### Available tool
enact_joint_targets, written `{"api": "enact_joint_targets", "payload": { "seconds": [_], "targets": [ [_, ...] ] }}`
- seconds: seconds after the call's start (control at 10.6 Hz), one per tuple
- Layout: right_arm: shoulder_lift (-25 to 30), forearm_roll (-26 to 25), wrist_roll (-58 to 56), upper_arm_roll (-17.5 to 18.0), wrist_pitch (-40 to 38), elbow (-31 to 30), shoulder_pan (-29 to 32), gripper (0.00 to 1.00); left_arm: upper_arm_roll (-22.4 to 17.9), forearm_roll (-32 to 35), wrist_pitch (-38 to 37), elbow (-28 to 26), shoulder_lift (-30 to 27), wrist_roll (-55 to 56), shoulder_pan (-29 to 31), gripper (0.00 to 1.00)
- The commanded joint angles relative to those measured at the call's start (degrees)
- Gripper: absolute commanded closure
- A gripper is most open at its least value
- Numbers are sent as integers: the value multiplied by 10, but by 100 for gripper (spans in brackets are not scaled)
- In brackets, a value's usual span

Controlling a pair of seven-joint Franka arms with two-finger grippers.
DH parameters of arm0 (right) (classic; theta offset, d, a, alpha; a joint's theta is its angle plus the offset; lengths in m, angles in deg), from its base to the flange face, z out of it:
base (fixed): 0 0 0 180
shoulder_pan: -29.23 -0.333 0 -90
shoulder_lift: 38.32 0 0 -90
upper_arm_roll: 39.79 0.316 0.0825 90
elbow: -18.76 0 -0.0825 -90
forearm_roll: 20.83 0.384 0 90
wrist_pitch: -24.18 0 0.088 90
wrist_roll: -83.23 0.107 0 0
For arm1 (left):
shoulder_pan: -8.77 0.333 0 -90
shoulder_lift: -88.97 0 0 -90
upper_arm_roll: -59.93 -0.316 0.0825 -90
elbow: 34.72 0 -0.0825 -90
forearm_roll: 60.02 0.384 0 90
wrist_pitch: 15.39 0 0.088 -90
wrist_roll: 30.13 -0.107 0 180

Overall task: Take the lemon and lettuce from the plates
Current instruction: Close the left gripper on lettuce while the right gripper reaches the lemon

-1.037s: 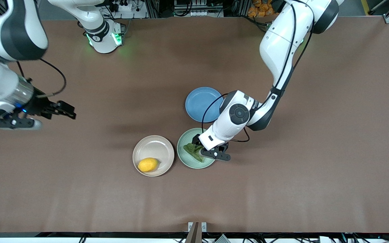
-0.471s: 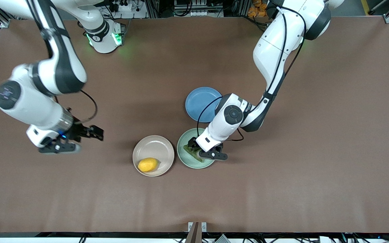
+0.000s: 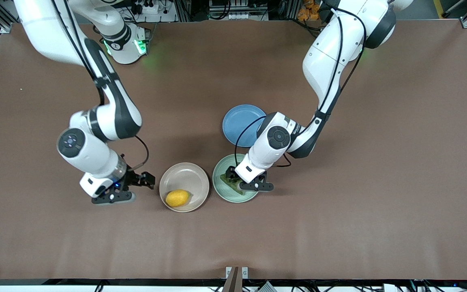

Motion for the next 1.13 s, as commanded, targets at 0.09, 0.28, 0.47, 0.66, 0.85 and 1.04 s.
{"api": "enact_joint_targets", "payload": {
  "seconds": [0.09, 0.28, 0.47, 0.66, 0.85, 1.04],
  "targets": [
    [-67, 3, 8, 0, 74, 62, -20, 0, -6, -11, 4, 15, 7, 18, -7, 89],
    [-88, 4, 8, 0, 117, 62, -21, 0, -6, -11, 4, 14, 7, 22, -8, 100],
    [-92, 6, 60, 0, 141, 61, -33, 0, -7, -10, 4, 13, 6, 22, -9, 100],
    [-110, 2, 146, -1, 202, 60, -61, 0, -6, -11, 4, 13, 4, 25, -8, 100],
    [-112, 1, 151, -1, 204, 57, -64, 0, -5, -12, -9, 13, -6, 35, -3, 100],
    [-123, 0, 151, -1, 204, 56, -69, 0, -5, -10, -60, 15, -15, 34, -1, 100]
  ]
}}
